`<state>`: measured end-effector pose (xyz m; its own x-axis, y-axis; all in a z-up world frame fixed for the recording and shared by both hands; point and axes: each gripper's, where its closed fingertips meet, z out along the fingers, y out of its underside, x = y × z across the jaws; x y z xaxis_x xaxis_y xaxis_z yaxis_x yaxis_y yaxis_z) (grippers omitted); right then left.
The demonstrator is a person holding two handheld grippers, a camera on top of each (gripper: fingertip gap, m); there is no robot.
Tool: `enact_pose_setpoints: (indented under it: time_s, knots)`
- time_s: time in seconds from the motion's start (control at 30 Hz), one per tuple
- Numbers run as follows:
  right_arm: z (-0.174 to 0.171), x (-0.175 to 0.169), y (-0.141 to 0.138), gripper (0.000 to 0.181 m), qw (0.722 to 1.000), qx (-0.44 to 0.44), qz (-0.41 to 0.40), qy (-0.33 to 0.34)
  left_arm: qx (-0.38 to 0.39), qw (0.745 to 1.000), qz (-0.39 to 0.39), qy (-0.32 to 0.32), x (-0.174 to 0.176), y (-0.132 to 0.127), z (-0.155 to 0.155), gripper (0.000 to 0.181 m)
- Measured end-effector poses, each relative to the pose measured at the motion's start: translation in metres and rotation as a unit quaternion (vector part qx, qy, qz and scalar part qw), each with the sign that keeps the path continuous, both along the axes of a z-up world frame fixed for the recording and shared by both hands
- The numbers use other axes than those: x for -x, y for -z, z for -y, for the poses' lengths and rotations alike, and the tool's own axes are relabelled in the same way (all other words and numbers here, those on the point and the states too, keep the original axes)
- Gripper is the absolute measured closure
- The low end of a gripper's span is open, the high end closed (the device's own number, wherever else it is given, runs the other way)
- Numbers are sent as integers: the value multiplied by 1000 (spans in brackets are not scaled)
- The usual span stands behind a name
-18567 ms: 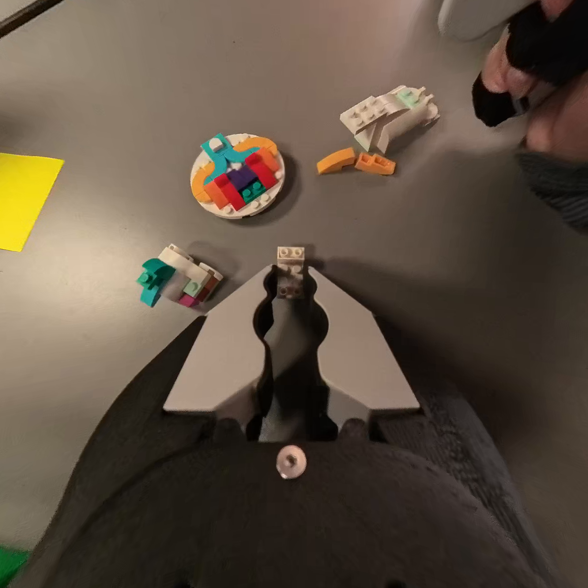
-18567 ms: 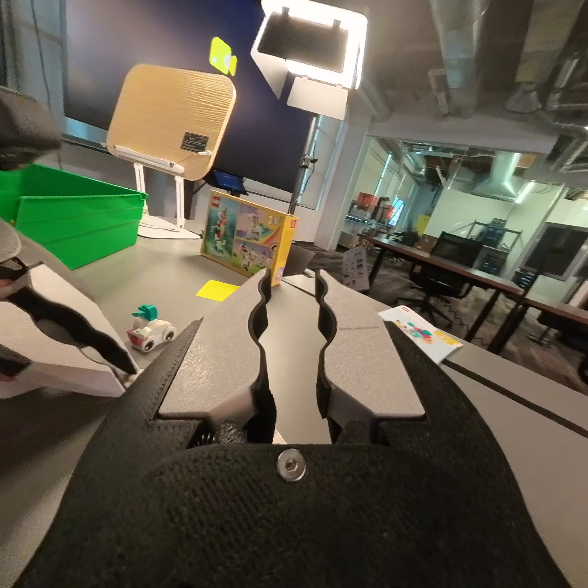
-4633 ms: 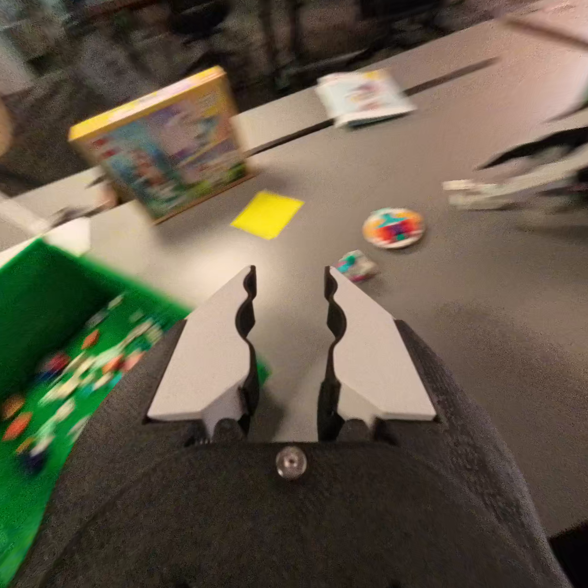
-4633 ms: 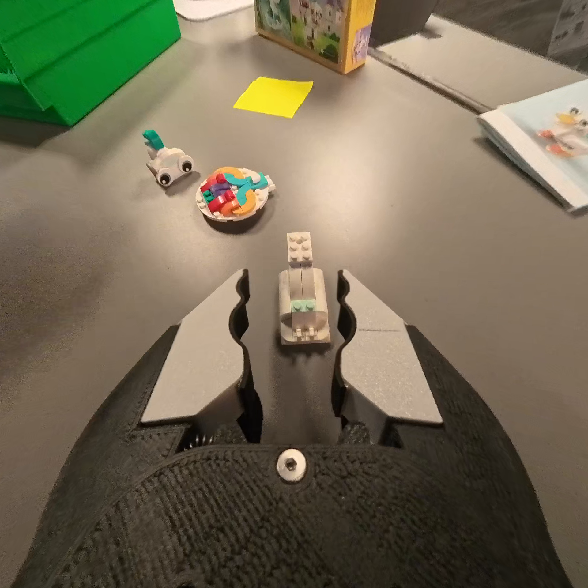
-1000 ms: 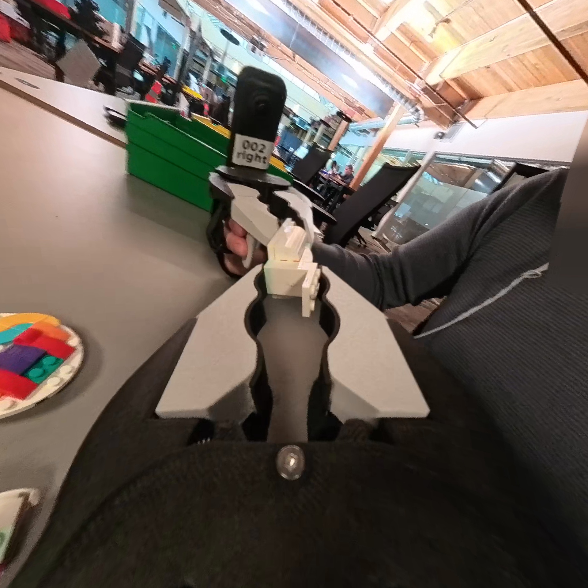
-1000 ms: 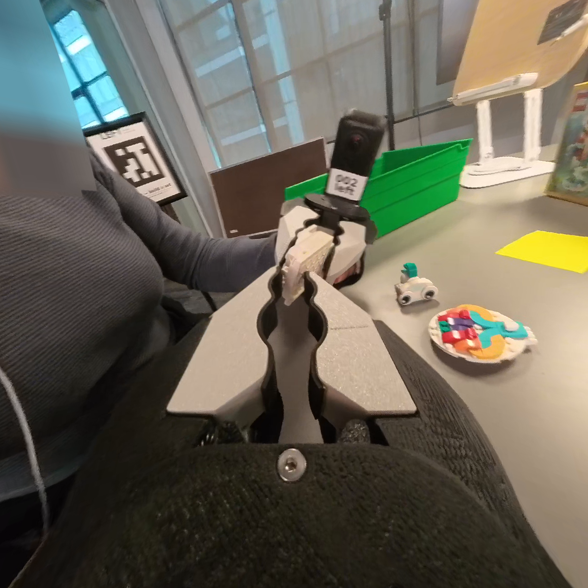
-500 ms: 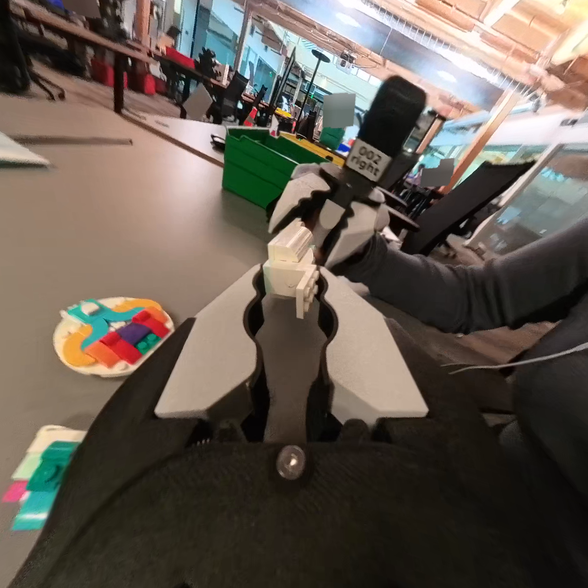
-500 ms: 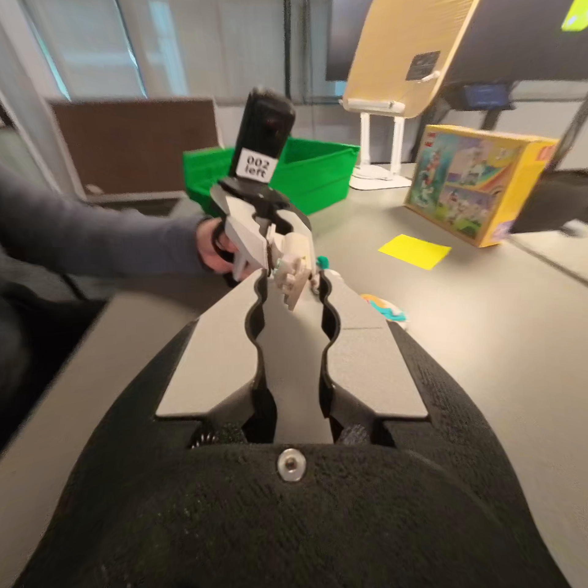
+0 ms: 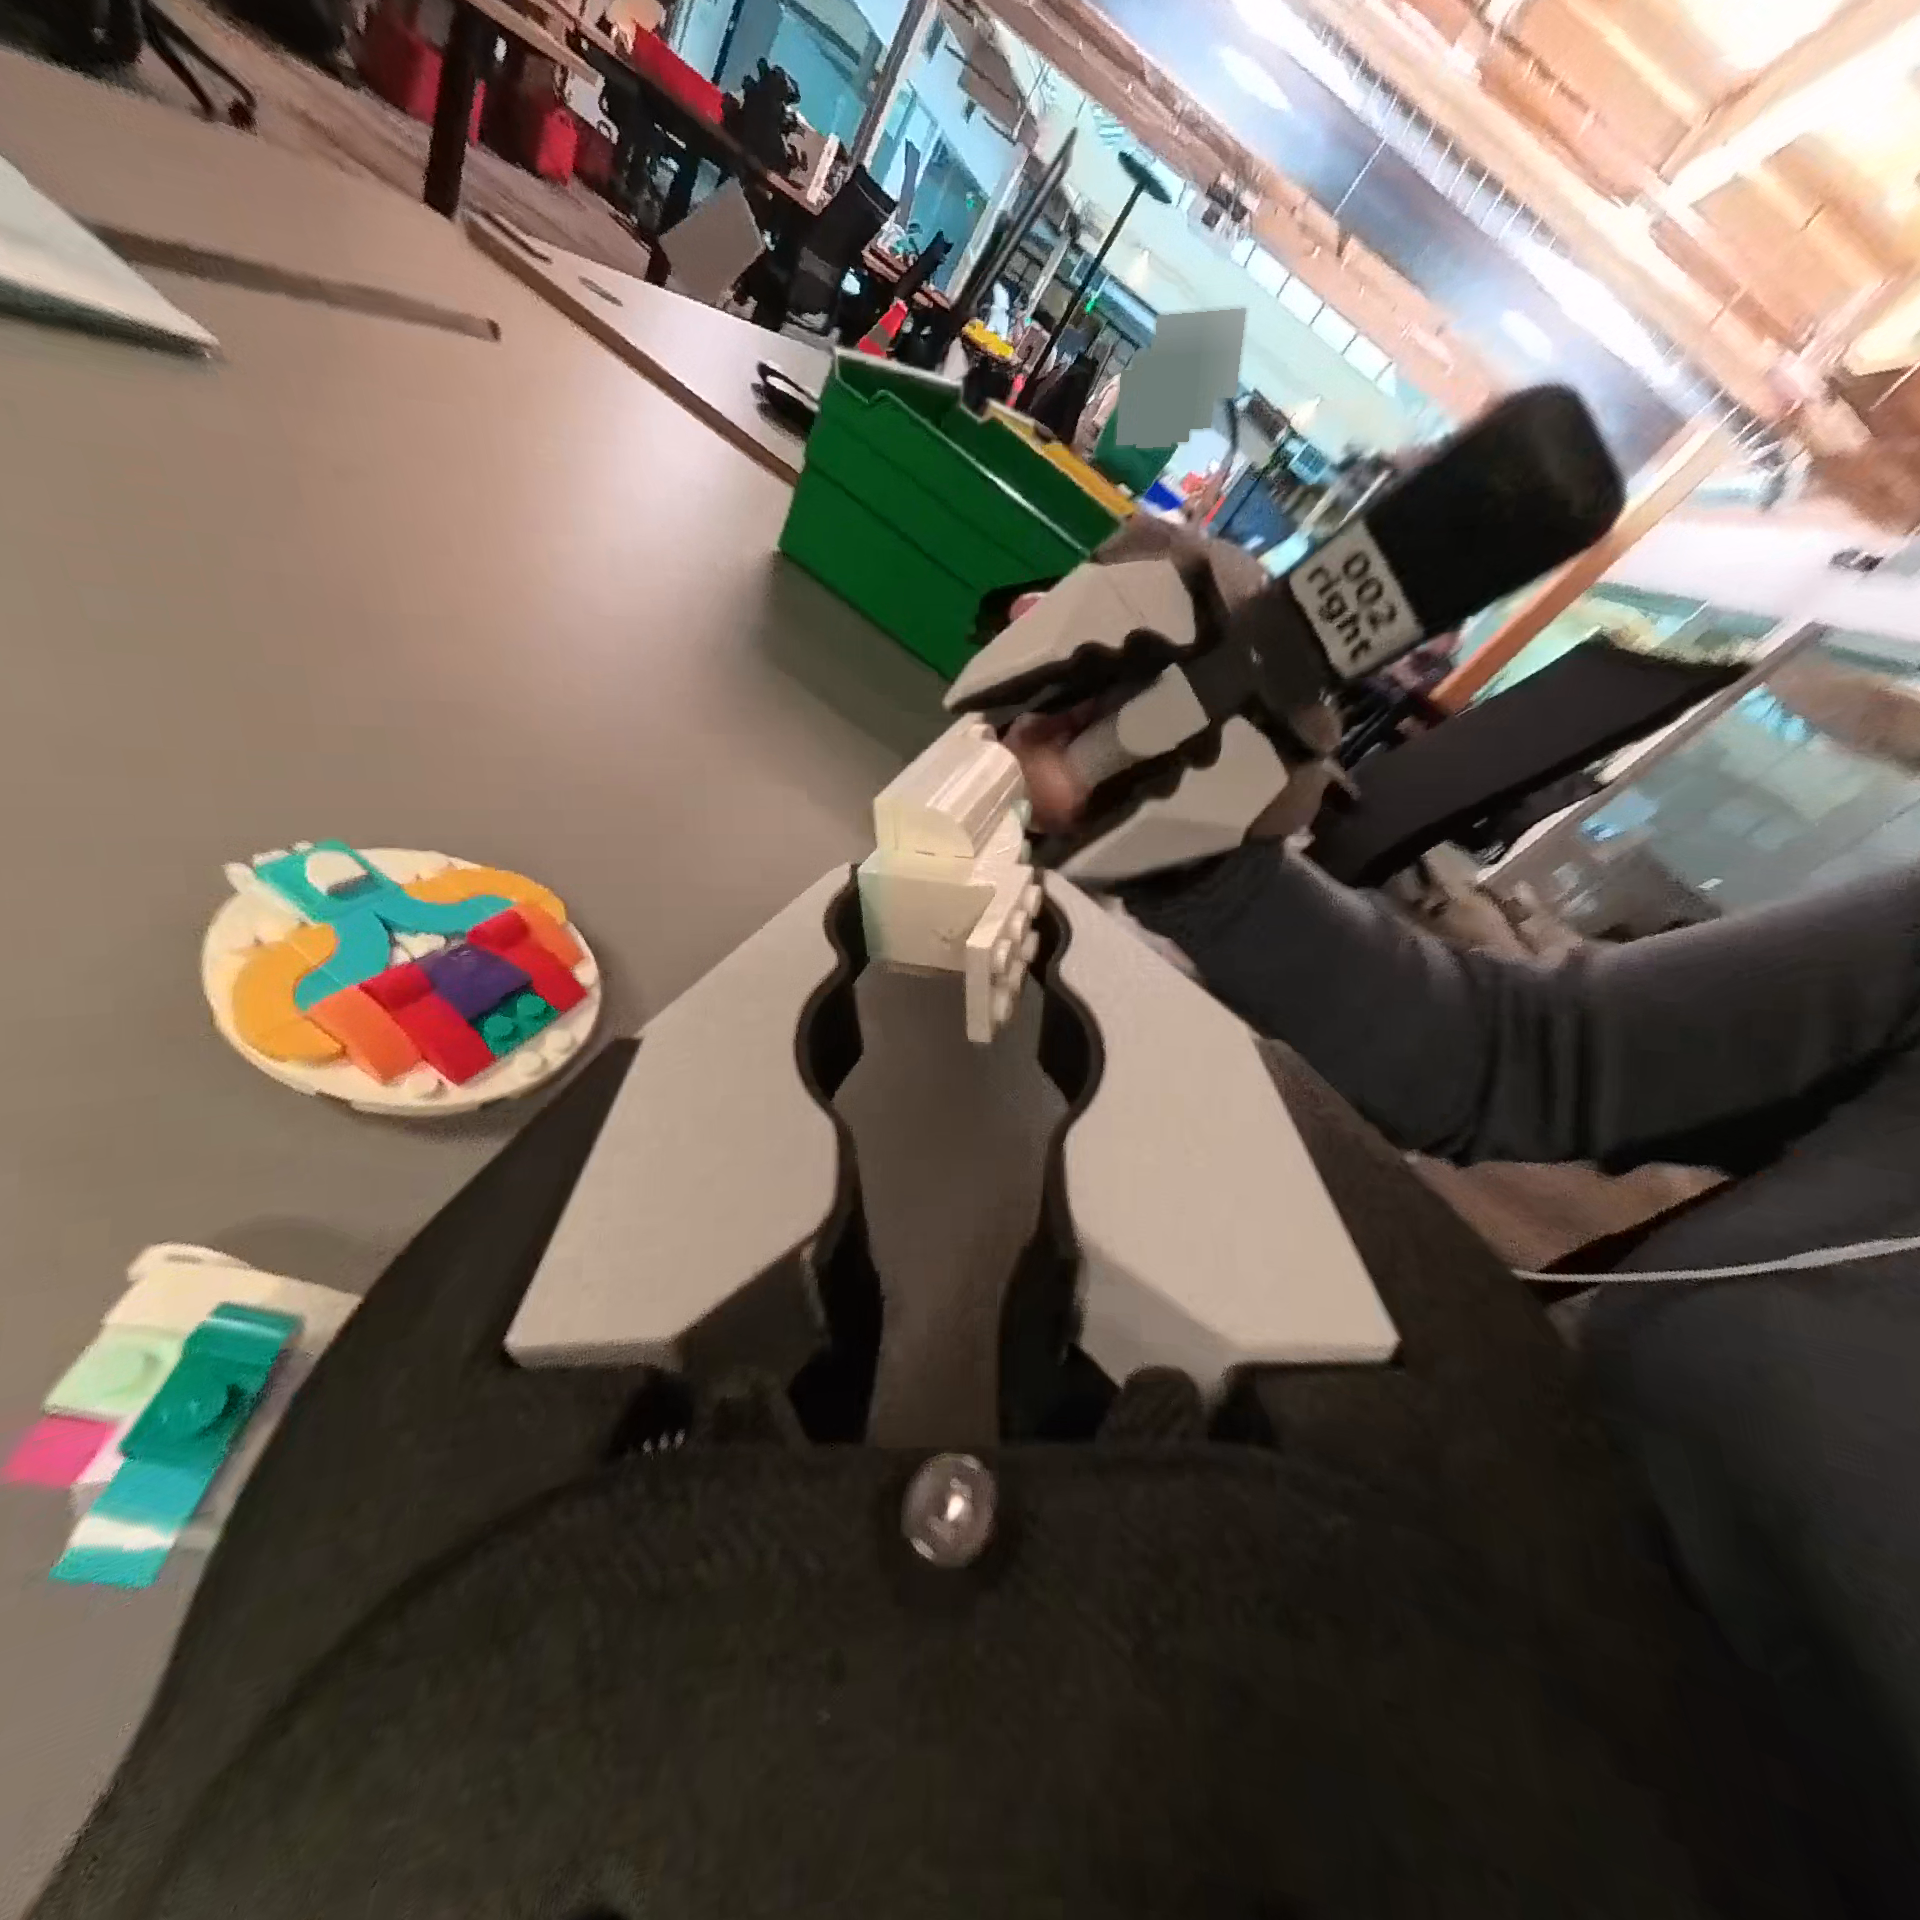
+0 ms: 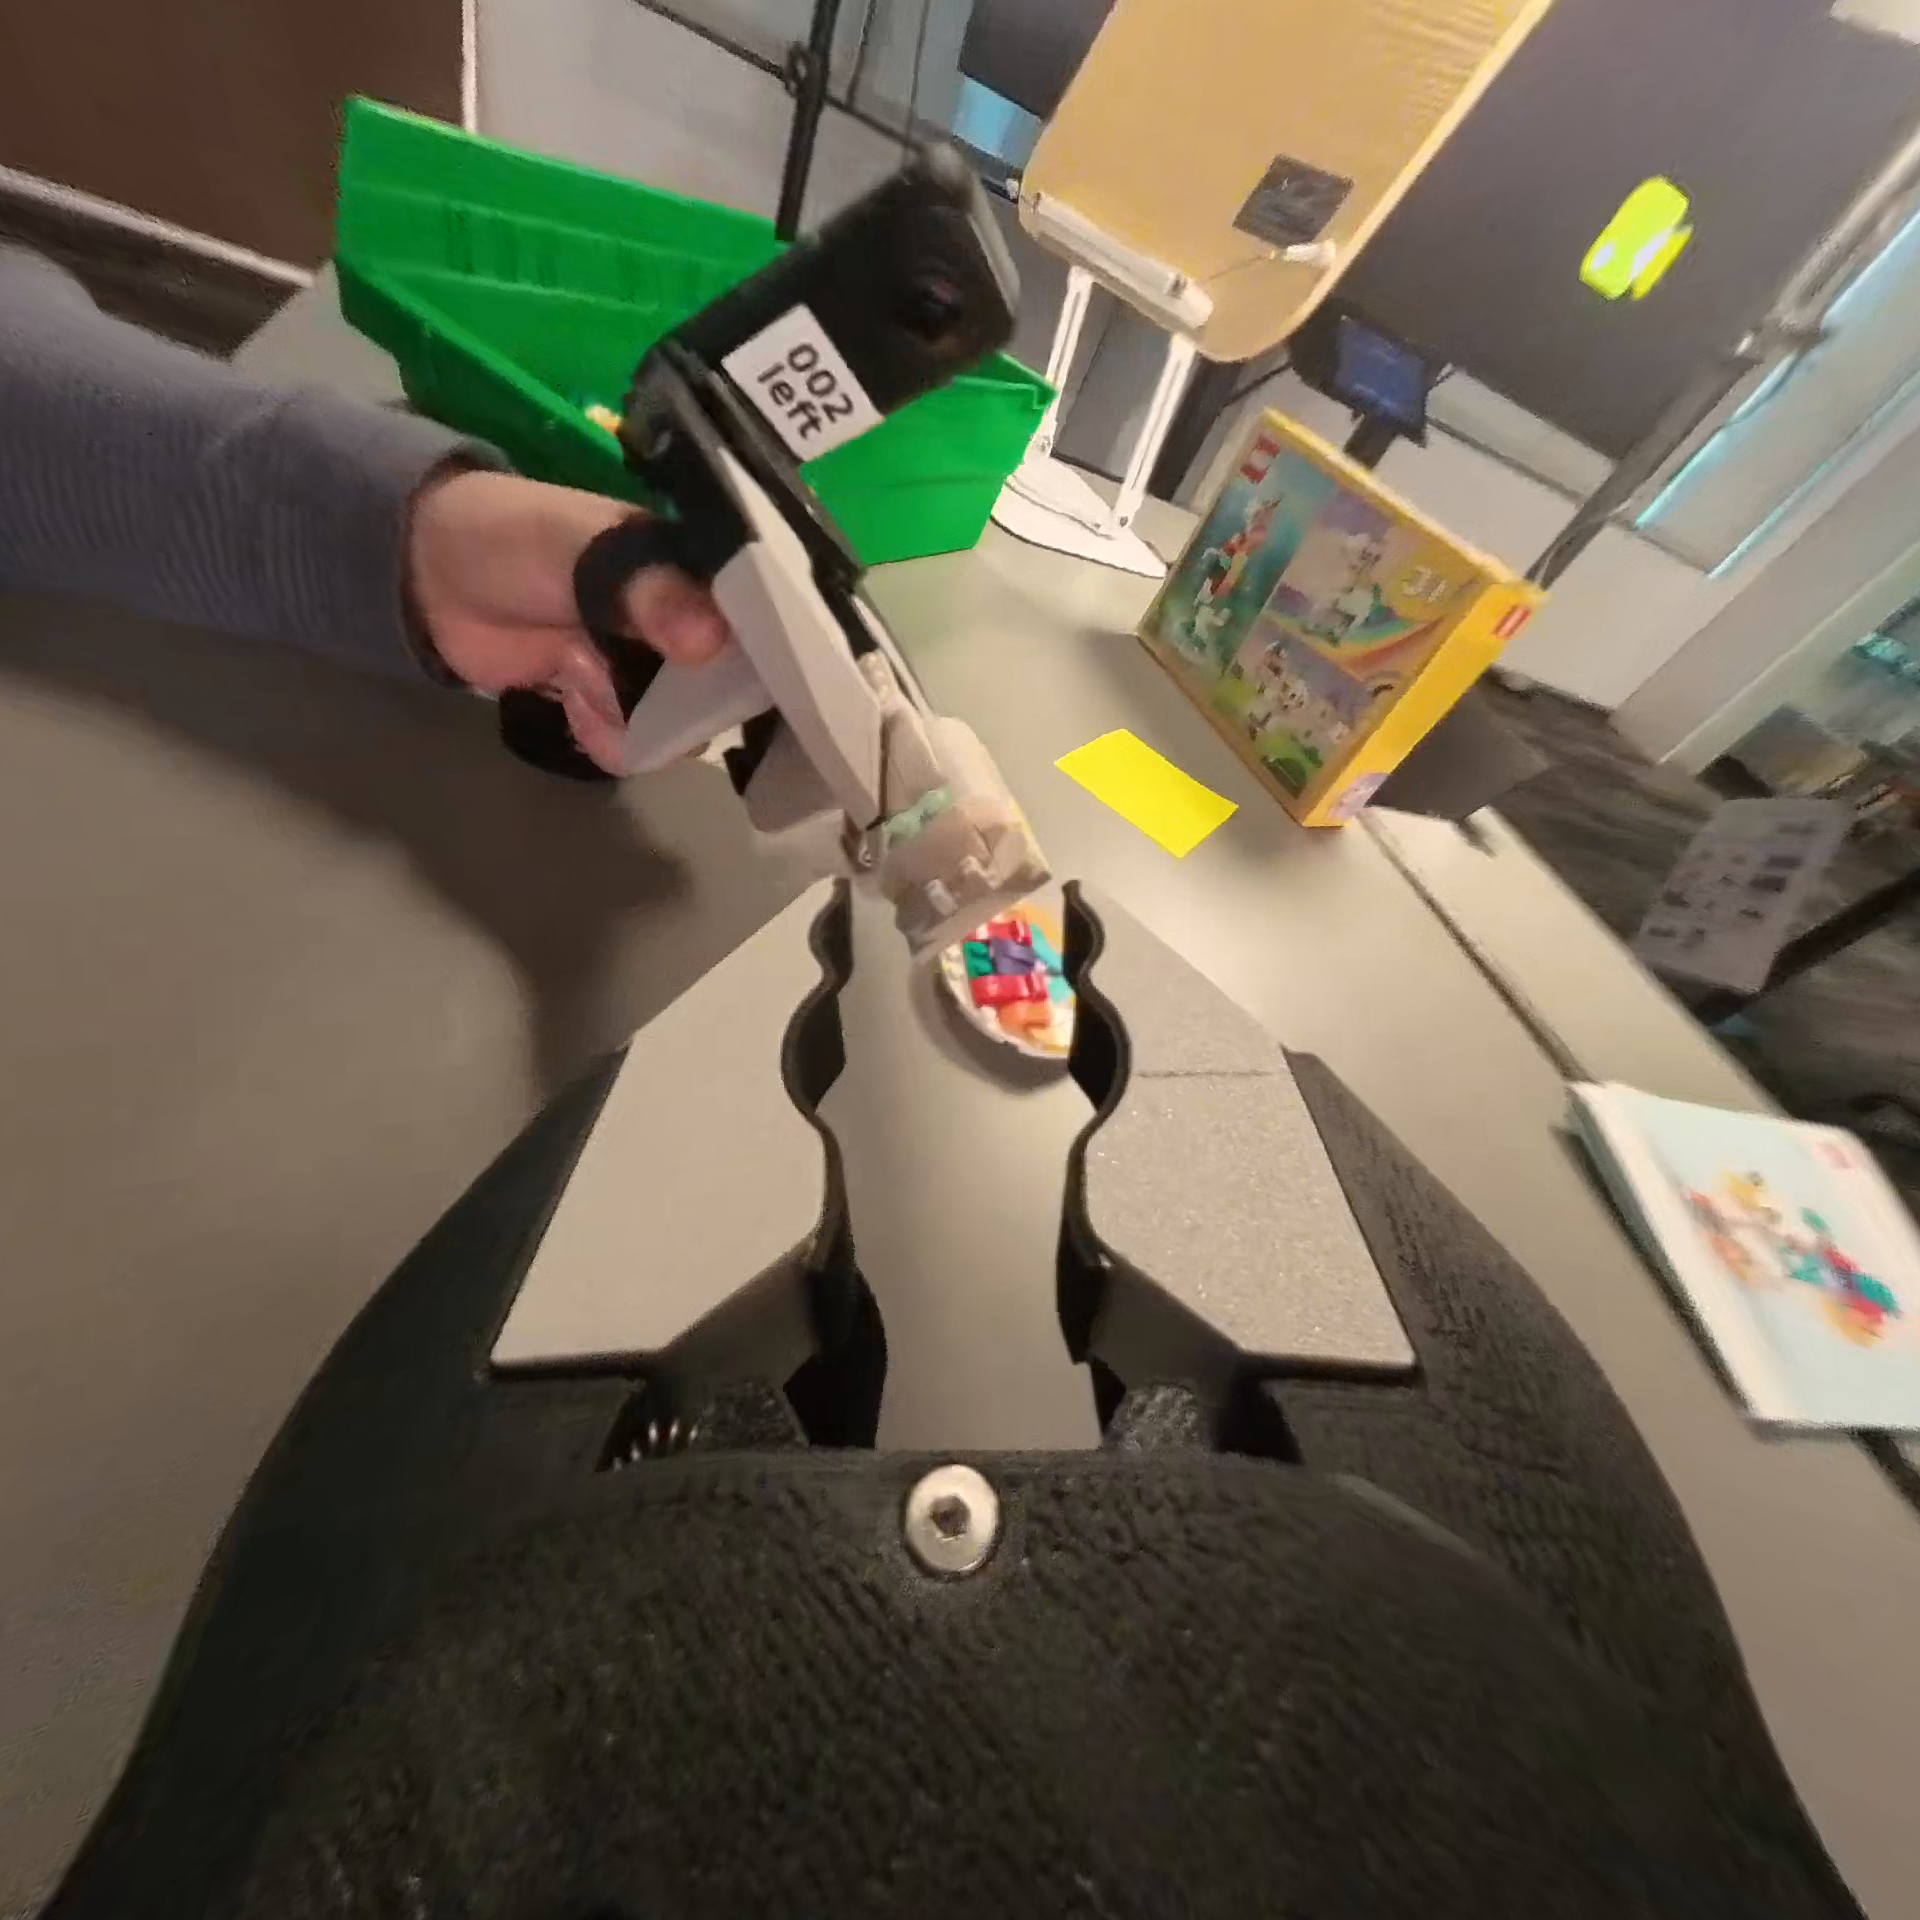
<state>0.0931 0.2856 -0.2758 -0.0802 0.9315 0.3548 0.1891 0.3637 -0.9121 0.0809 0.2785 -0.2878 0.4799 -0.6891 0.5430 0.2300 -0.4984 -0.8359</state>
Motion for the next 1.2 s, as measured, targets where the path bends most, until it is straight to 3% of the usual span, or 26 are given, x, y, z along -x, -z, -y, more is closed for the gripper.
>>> enact_pose_setpoints:
  time_s: [0.13,0.23,0.3,0.37,0.5,0.57,0.7,0.8,0.93,1.1,1.2]
  knots:
    - [1,5,3,128,996,-83,3,22,50,995,84,25,0,-6,2,152]
    - [4,9,9,127,987,-159,12,29,90,989,108,48,-4,-4,5,152]
    - [6,12,18,129,983,-179,33,27,111,985,110,68,-9,0,9,152]
    - [6,12,22,146,983,-176,43,24,123,983,105,83,-15,4,12,152]
    - [11,9,25,147,998,-32,57,-11,101,986,97,84,-17,-1,13,148]
    - [8,7,23,147,997,48,57,-20,63,993,77,61,-10,-6,9,132]
    - [5,1,22,147,980,184,62,-43,-90,993,-68,-32,17,-14,2,126]
    - [5,-2,25,147,964,249,73,-55,-221,941,-244,-82,27,-13,4,126]
    - [8,-5,32,147,950,288,102,-68,-335,838,-421,-96,18,0,6,131]
    - [14,-5,41,147,937,314,130,-81,-401,731,-546,-83,4,20,5,152]
    - [15,-7,44,146,931,325,139,-86,-424,691,-577,-104,7,19,1,165]
